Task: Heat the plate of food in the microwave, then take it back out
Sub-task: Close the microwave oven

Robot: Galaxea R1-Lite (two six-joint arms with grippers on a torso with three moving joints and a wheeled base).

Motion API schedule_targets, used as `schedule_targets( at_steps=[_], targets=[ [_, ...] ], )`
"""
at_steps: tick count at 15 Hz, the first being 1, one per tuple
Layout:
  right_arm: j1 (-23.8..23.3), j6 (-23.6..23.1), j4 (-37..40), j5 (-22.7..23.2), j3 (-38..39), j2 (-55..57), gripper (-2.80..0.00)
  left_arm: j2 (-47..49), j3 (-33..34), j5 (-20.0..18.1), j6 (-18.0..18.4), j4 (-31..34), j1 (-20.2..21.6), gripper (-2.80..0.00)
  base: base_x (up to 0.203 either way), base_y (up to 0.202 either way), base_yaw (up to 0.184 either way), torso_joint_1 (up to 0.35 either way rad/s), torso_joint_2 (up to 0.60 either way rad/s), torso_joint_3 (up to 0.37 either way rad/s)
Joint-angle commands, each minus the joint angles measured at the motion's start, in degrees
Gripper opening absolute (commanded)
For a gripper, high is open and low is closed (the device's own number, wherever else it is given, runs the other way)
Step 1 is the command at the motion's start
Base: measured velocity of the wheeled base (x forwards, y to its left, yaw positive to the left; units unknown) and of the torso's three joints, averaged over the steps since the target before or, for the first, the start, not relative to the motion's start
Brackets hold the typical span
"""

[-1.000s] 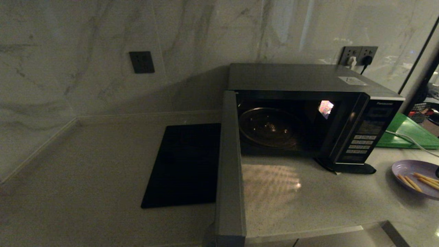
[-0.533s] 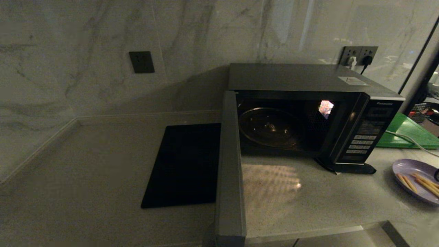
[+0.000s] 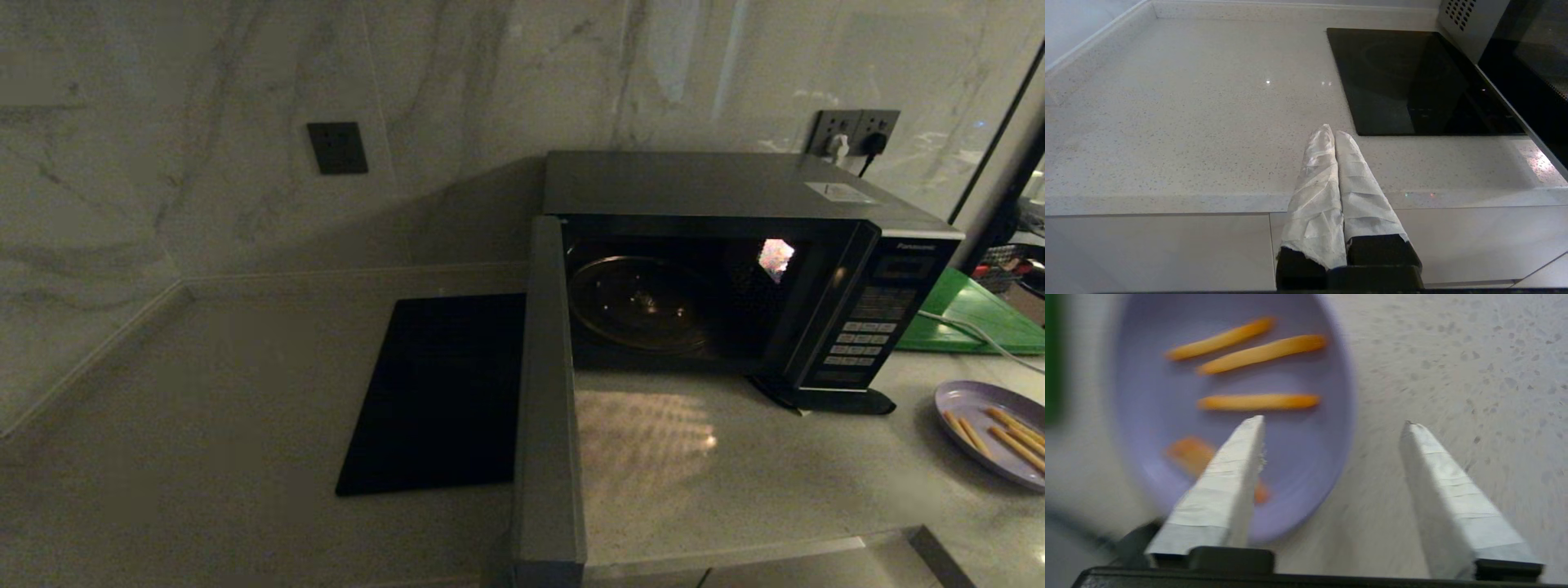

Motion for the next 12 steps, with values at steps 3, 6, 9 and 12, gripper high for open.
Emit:
schedule_targets(
  at_steps=[3,6,9,12],
  targets=[
    [1.7,-0.3,2.2,3.0,2.8,-16.8,0.00,0.1,0.0,0.0,0.0,0.0,0.0,-2.80,0.000,0.000,0.000,0.000,0.00,0.000],
    [9.1,-1.1,10.0,3.4,3.5,-29.6,0.00,0.1,0.0,0.0,0.0,0.0,0.0,-2.80,0.000,0.000,0.000,0.000,0.00,0.000],
    [22.8,-1.3,20.6,2.1,3.9,-40.6,0.00,0.1,0.0,0.0,0.0,0.0,0.0,-2.80,0.000,0.000,0.000,0.000,0.00,0.000],
    [40.3,-1.3,31.6,-2.8,3.8,-49.0,0.00,0.1,0.0,0.0,0.0,0.0,0.0,-2.80,0.000,0.000,0.000,0.000,0.00,0.000]
  ],
)
